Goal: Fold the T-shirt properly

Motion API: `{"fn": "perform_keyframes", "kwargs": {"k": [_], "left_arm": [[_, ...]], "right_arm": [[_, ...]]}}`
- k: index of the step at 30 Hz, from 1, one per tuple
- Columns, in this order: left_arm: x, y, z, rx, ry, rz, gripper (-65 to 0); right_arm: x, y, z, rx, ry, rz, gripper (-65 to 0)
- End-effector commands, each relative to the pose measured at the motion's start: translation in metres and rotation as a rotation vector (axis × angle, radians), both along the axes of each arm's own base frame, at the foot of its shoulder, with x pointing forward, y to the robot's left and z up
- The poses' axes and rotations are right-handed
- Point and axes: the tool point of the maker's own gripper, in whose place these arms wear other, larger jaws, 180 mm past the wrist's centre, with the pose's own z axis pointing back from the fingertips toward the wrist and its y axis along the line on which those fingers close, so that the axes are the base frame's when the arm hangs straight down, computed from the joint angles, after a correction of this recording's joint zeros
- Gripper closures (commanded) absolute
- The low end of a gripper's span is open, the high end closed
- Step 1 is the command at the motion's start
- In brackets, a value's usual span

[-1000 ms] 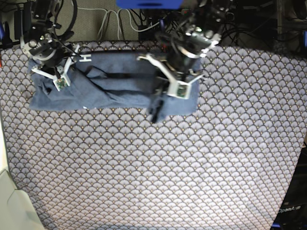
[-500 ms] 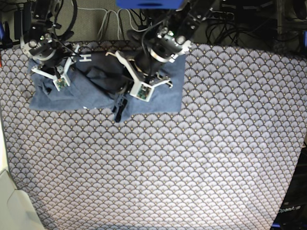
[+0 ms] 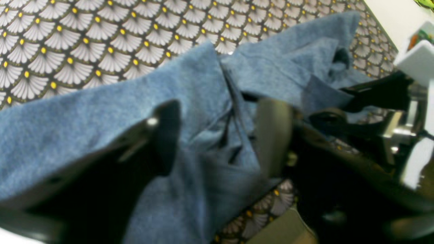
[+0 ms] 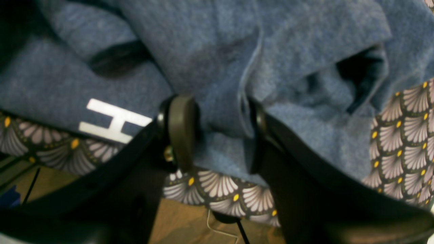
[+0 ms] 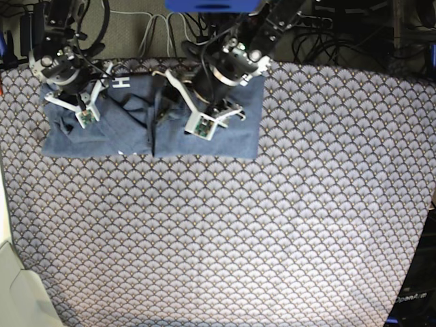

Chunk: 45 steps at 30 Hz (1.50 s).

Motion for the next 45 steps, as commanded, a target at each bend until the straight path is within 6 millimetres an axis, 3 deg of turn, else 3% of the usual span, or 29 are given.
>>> {"fn": "perform_keyframes", "kwargs": {"k": [1,4,6,12,17,23,30,36,42,45], "left_arm": [[0.006,-0.005,0.019,-0.050,-0.048,0.007,-41.0],[0.008,0.001,0.026,-0.050,-0.070,0.013,-46.4],[0.011,0.017,0.023,-0.022,-0.077,0.033,-46.7],[0.031,0.100,0.001,0.055,-0.032,0.265,-46.8],[0.034,0.138,-0.010,0.099,-0.014,0.352,-46.8],[0.034,0.154,-0.013,0.115,-0.008,0.388,-46.8],[0.034,0.170,-0.015,0.131,-0.002,0.426,-46.8],[0.034,0.175,-0.013,0.135,-0.008,0.438,-46.8],[0.035,0.181,-0.013,0.141,-0.010,0.452,-46.8],[0.036,0.183,-0.013,0.142,-0.012,0.457,-46.8]], "right_arm": [[0.009,-0.004,0.011,-0.006,-0.048,0.000,-24.0],[0.014,-0.014,0.023,-0.030,-0.081,-0.016,-24.0],[0.018,-0.020,0.035,-0.048,-0.115,-0.027,-24.0],[0.027,-0.030,0.057,-0.084,-0.179,-0.038,-24.3],[0.036,-0.040,0.067,-0.107,-0.208,-0.049,-26.9],[0.044,-0.068,0.082,-0.133,-0.256,-0.140,-43.1],[0.049,-0.076,0.082,-0.130,-0.262,-0.164,-47.6],[0.053,-0.087,0.035,-0.044,-0.157,-0.227,-48.2],[0.056,-0.114,0.020,-0.013,-0.124,-0.312,-48.2],[0.056,-0.116,0.011,0.009,-0.104,-0.319,-48.2]]}}
